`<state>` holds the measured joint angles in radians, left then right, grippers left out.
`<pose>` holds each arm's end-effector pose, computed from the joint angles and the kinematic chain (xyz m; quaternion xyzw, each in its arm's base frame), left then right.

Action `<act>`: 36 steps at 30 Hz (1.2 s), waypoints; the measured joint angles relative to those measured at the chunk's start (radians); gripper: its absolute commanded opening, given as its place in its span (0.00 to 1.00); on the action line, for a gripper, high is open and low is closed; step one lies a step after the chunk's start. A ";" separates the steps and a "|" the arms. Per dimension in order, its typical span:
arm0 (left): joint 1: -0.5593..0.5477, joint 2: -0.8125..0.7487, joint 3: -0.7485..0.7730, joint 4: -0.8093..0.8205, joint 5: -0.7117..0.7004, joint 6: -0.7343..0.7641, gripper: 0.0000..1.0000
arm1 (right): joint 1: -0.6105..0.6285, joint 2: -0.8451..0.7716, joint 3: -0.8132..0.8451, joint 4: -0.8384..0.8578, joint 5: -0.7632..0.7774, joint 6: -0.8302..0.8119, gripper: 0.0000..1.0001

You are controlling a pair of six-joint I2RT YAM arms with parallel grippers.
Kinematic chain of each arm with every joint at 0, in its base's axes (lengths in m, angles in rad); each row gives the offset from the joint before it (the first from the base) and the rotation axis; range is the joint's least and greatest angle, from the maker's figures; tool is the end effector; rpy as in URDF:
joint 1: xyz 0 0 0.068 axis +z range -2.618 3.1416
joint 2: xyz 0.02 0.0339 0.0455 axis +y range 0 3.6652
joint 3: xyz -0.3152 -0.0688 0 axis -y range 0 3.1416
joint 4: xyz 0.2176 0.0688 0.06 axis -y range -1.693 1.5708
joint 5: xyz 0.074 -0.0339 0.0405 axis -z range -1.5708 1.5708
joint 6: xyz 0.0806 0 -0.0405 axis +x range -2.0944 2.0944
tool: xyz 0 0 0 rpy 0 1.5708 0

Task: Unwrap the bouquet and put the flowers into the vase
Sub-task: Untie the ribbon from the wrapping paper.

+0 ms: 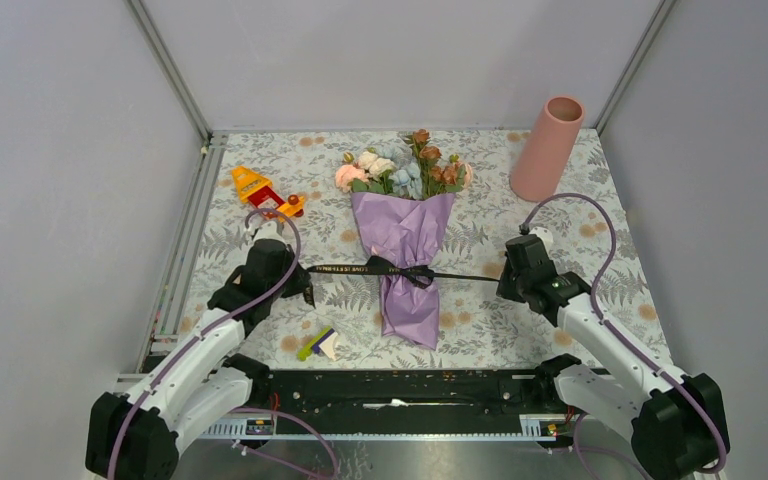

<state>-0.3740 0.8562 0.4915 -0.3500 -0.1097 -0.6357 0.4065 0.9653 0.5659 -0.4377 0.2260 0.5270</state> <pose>0.1471 -0.0482 0.2290 -0.1411 0.8977 -0.1568 0.3869 0.1601 0.0493 0.2300 0.0962 0.9234 0.0664 0.3656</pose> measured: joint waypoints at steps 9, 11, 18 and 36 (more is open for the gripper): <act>0.034 -0.023 0.003 -0.018 0.014 -0.002 0.00 | -0.037 -0.013 -0.002 -0.010 -0.002 -0.009 0.00; 0.043 -0.026 0.008 -0.019 0.024 -0.006 0.00 | -0.045 -0.015 -0.002 -0.018 -0.002 -0.011 0.00; 0.082 -0.039 0.032 -0.036 0.051 -0.016 0.00 | -0.075 -0.027 -0.003 -0.034 -0.003 -0.018 0.00; 0.190 -0.084 0.091 -0.177 0.060 0.066 0.00 | -0.138 -0.052 -0.009 -0.045 -0.031 -0.026 0.00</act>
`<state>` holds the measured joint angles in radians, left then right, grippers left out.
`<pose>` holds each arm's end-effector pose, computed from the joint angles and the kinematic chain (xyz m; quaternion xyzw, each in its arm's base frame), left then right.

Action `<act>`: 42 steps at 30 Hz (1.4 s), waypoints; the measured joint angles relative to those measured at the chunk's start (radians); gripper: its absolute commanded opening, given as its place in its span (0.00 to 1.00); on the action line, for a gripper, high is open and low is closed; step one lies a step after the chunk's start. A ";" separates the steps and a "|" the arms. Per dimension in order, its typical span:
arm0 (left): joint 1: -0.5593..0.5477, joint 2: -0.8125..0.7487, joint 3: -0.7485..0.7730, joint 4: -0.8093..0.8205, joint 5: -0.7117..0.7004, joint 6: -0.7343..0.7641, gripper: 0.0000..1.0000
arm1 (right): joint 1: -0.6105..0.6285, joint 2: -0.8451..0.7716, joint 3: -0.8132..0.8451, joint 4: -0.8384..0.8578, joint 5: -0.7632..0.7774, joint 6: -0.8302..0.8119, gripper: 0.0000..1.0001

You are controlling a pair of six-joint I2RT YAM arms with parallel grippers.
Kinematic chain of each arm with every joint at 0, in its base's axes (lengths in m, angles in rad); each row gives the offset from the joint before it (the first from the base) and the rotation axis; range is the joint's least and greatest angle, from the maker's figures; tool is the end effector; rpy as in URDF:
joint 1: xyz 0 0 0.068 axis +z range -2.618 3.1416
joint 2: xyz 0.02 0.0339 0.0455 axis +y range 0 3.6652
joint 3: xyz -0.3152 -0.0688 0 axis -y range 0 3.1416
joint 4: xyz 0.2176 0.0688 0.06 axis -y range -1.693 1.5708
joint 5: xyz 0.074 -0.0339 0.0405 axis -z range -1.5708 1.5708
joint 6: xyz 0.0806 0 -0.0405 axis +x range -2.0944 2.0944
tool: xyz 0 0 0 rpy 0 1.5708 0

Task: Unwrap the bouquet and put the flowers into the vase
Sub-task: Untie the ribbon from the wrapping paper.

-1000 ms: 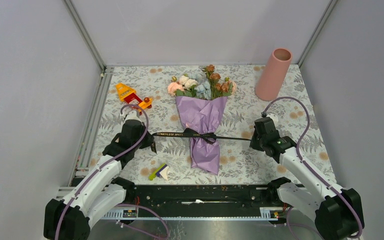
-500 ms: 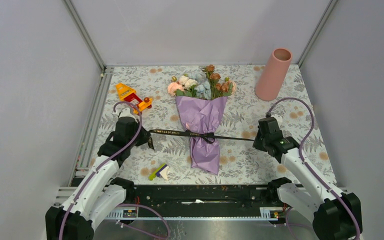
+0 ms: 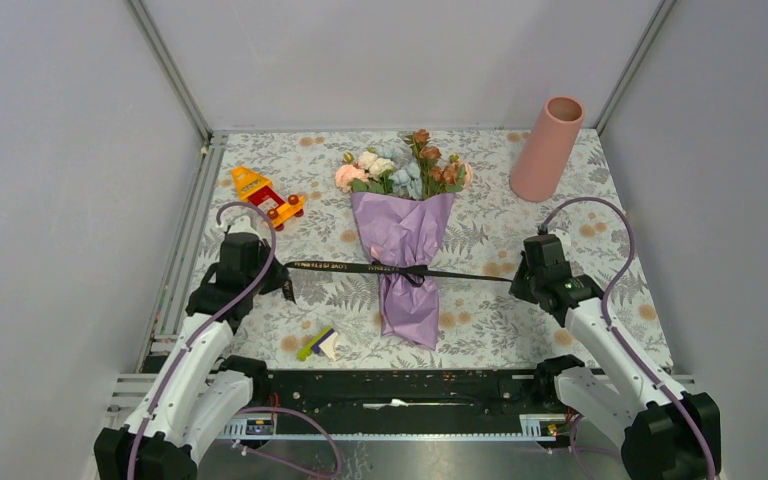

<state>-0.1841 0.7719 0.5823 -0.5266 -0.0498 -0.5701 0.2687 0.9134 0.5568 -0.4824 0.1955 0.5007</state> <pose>0.1341 -0.0209 0.2498 -0.1846 0.8909 -0.1315 0.3935 0.1531 0.0259 0.2294 0.1422 0.9191 0.0492 0.3643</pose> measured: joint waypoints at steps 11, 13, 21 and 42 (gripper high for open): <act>0.037 0.000 0.068 -0.069 -0.007 0.073 0.00 | -0.036 -0.023 -0.003 -0.009 -0.006 0.000 0.00; 0.044 0.000 0.075 -0.076 -0.007 0.083 0.00 | -0.046 -0.029 -0.003 -0.011 -0.006 0.000 0.00; 0.079 0.000 0.105 -0.121 -0.023 0.135 0.00 | -0.083 -0.045 -0.003 -0.036 -0.002 0.002 0.00; 0.131 -0.006 0.145 -0.170 -0.106 0.226 0.00 | -0.166 -0.084 0.003 -0.077 0.032 0.012 0.00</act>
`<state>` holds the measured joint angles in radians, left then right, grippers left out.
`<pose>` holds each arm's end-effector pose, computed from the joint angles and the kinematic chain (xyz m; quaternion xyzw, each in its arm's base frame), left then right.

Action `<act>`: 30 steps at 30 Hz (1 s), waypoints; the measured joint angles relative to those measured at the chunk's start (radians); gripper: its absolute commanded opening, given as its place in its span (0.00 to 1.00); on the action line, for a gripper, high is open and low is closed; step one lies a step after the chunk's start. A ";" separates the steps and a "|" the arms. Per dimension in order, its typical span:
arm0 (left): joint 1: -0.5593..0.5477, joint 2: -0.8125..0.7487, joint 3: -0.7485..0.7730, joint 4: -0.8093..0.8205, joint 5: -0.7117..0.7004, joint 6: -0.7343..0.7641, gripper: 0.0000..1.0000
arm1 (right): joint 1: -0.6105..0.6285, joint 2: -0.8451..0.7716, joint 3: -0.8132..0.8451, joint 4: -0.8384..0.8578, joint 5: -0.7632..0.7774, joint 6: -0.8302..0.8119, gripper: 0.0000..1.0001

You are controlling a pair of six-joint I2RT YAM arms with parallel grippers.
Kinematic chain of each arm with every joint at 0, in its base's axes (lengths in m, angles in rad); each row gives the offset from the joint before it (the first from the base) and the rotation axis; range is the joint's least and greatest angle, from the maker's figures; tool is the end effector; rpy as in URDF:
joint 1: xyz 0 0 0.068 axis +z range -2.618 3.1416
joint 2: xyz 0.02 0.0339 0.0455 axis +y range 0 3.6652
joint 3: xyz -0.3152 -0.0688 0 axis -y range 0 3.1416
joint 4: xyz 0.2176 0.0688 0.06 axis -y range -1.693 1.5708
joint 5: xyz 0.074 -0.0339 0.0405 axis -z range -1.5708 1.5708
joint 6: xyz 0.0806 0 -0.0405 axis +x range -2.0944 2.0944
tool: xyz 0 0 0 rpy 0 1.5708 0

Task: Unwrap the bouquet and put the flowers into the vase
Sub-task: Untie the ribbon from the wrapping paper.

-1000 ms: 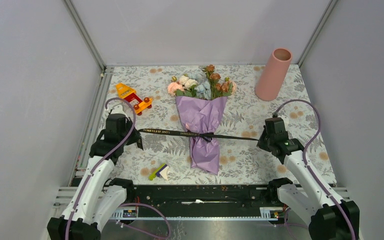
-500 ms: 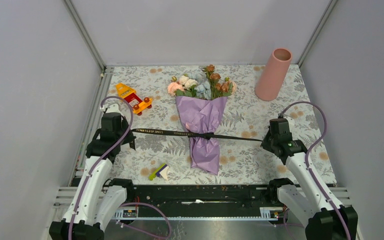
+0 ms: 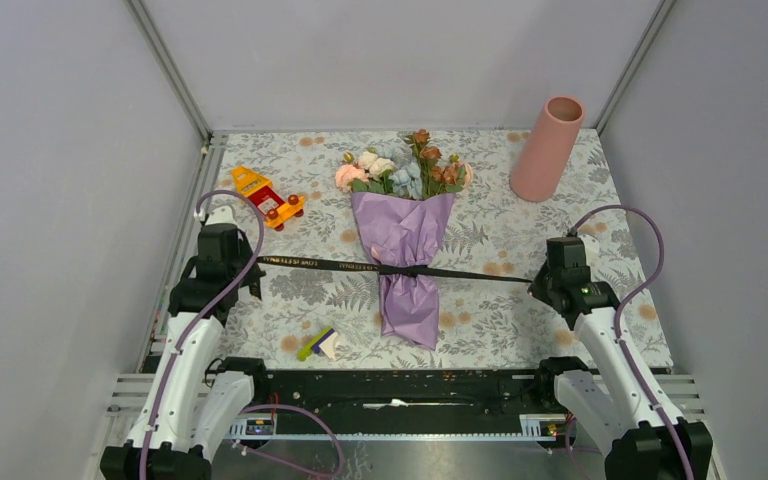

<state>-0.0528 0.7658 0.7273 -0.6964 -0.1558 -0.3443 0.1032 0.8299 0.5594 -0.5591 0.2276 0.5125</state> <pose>0.1270 0.0058 0.2805 -0.1636 0.8969 -0.0101 0.4107 0.1371 -0.0041 0.2332 0.2285 0.8984 0.0082 0.3750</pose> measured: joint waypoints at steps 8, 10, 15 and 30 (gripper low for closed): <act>0.007 0.000 0.019 -0.006 -0.033 0.025 0.00 | -0.022 -0.002 0.021 -0.014 0.025 0.000 0.00; 0.008 0.000 0.019 -0.006 -0.039 0.031 0.00 | -0.028 -0.004 0.027 -0.020 0.032 -0.001 0.00; 0.012 0.002 0.019 -0.006 -0.051 0.037 0.00 | -0.039 -0.008 0.044 -0.035 0.056 -0.005 0.00; 0.018 0.002 0.030 -0.014 -0.085 0.063 0.00 | -0.068 -0.019 0.071 -0.060 0.122 -0.039 0.00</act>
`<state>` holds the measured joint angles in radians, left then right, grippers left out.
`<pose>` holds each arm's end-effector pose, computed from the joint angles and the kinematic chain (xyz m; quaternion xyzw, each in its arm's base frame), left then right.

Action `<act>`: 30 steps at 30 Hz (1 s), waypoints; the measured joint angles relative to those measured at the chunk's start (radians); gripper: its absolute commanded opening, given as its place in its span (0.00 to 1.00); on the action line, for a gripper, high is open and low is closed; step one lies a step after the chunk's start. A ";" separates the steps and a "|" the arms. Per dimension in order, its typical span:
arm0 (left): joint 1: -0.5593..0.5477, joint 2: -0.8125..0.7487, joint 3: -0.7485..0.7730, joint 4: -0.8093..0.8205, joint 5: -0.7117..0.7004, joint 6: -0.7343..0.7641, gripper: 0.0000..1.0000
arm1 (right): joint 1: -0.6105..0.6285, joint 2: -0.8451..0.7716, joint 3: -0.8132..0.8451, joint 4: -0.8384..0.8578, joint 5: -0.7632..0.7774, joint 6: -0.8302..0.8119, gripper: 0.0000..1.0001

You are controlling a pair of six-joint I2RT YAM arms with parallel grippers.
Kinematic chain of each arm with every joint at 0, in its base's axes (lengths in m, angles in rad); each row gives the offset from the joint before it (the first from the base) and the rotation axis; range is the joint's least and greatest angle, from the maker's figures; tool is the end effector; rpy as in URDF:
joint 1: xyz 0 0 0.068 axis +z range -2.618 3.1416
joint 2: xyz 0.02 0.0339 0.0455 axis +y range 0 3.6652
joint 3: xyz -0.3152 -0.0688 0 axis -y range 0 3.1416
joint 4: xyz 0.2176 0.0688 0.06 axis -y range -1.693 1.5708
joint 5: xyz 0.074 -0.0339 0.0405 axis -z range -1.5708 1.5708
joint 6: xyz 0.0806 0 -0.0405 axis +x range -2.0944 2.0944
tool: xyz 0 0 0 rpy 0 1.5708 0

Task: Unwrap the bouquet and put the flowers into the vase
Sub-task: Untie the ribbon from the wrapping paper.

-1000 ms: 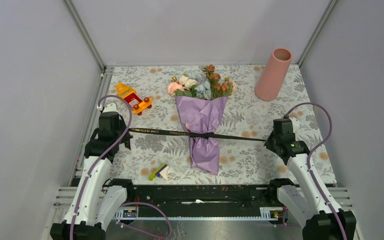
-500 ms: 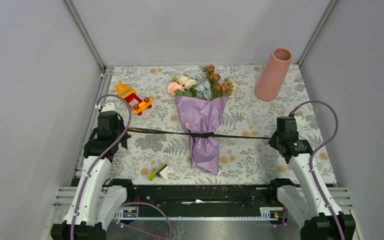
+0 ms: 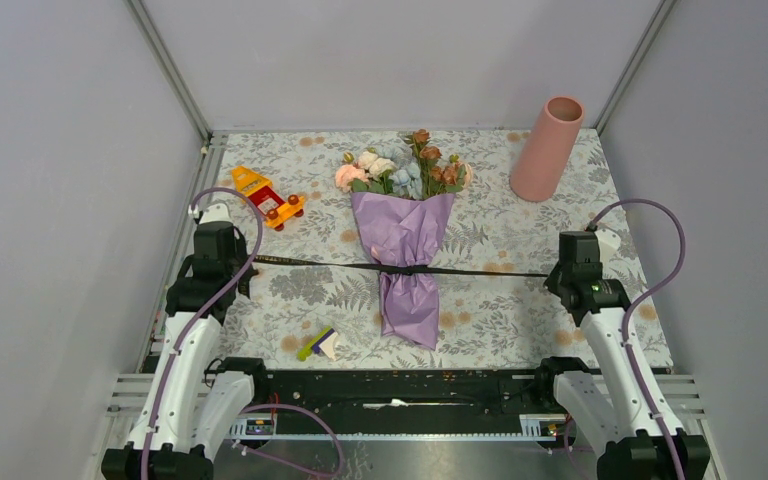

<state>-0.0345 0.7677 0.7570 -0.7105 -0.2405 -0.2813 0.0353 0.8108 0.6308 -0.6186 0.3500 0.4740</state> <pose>0.1264 0.0148 0.2895 -0.1604 0.8916 0.0436 0.4213 0.1330 -0.0230 0.2548 0.2625 0.8761 -0.0627 0.3995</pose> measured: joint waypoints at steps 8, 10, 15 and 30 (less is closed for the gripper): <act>0.005 -0.001 0.003 -0.002 -0.023 0.013 0.00 | -0.018 -0.013 0.023 -0.013 0.034 -0.025 0.00; 0.005 -0.002 0.003 -0.002 -0.027 0.015 0.00 | -0.021 -0.015 0.027 -0.019 0.041 -0.030 0.00; 0.006 -0.008 0.008 -0.003 -0.056 0.017 0.00 | -0.029 -0.021 0.030 -0.028 0.054 -0.037 0.00; 0.011 -0.023 0.029 -0.006 -0.130 0.021 0.00 | -0.076 -0.025 0.066 -0.047 0.098 -0.040 0.00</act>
<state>-0.0238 0.7452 0.7860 -0.7162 -0.3706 -0.2604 -0.0410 0.7856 0.6964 -0.6659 0.4480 0.4339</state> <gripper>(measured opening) 0.010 0.043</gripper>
